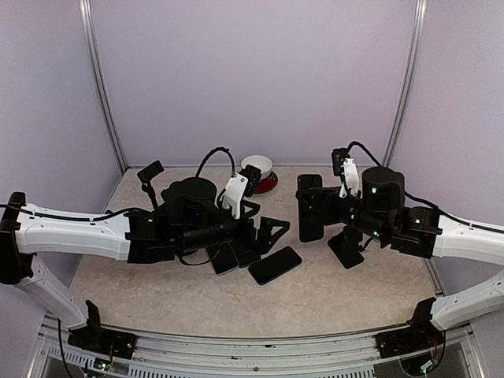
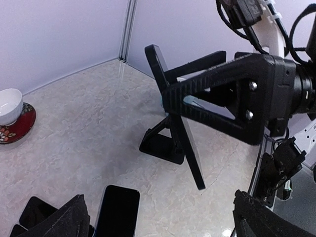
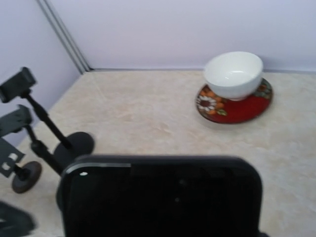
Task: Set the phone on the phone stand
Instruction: Pass from the right arm to the left
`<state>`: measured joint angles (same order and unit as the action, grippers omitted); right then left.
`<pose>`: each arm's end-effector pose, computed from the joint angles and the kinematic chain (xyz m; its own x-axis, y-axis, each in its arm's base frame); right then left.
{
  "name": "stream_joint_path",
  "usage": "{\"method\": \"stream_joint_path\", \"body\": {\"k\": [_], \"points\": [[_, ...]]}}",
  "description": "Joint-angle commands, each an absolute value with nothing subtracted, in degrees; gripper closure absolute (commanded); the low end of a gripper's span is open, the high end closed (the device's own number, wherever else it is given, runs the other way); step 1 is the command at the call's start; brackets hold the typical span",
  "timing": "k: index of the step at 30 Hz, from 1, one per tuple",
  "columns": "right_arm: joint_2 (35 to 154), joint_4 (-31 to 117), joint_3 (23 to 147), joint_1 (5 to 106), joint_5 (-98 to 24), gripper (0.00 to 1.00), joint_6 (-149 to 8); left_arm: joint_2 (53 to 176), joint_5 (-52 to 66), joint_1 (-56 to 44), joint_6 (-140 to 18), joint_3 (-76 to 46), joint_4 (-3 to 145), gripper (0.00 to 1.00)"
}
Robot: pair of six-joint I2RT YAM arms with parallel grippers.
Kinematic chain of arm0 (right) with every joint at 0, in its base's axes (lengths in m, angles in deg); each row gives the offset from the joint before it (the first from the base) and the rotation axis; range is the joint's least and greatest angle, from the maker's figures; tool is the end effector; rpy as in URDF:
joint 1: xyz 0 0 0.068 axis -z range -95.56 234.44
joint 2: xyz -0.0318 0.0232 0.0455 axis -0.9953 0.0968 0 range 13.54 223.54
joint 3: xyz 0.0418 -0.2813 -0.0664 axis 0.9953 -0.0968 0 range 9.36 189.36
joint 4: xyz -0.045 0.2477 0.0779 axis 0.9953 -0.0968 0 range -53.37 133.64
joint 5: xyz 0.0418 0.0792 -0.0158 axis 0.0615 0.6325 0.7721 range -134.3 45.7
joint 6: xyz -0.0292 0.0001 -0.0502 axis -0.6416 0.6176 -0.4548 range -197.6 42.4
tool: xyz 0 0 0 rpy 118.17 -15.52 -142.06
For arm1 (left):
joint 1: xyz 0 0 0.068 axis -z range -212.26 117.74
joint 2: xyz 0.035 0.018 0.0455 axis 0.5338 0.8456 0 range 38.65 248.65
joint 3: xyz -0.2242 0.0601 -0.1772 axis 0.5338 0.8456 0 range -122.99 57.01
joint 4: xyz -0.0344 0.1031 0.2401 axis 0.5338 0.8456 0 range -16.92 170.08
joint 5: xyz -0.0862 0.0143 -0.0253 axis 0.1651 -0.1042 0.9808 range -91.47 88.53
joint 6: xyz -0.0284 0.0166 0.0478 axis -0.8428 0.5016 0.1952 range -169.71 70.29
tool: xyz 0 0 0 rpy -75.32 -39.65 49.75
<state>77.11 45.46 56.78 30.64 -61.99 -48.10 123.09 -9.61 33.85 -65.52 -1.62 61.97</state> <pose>0.1627 0.2007 0.3284 -0.4201 0.2201 -0.8804 -0.4459 0.7949 0.4115 0.1481 -0.3202 0.3132 -0.3304 0.0799 -0.9405 0.7895 0.5694 -0.2290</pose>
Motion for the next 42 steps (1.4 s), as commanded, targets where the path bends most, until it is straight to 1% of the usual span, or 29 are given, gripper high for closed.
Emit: {"method": "stream_joint_path", "body": {"k": [1, 12, 15, 20, 23, 26, 34, 38, 39, 42], "points": [[74.76, 52.57, 55.59, 27.75, -65.31, 0.36, -47.72, 126.25, -8.00, 34.01, -66.91, -6.28, 59.19, 0.01], [73.06, 57.18, 53.31, 24.25, -67.16, 0.36, -47.78, 132.64, -7.08, 33.88, -69.16, -10.96, 59.79, 0.02], [73.02, 57.67, 53.18, 23.91, -67.40, 0.35, -47.75, 133.52, -7.12, 33.77, -69.77, -11.36, 59.76, 0.04], [72.57, 56.75, 52.94, 23.80, -70.73, 0.35, -46.61, 133.63, -3.81, 33.48, -69.79, -10.77, 58.06, 0.10], [72.05, 55.96, 53.04, 23.80, -72.17, 0.34, -46.51, 133.05, -3.17, 33.50, -69.63, -9.28, 56.11, 0.11], [71.88, 57.01, 53.04, 23.80, -70.66, 0.34, -46.77, 133.80, -3.20, 33.41, -69.40, -10.00, 56.58, 0.12], [73.66, 59.05, 52.85, 23.75, -68.41, 0.34, -46.62, 136.43, -2.15, 33.38, -70.31, -11.83, 56.62, 0.24], [73.94, 60.39, 52.28, 23.75, -67.74, 0.34, -46.43, 137.07, -2.16, 33.31, -70.54, -11.70, 56.38, 0.38], [74.14, 60.53, 52.25, 23.67, -67.70, 0.34, -46.40, 137.16, -2.05, 33.31, -70.54, -11.66, 56.37, 0.43], [75.12, 60.90, 52.16, 23.39, -67.81, 0.33, -46.40, 137.42, -2.03, 33.28, -70.50, -11.62, 56.06, 0.55]]}}
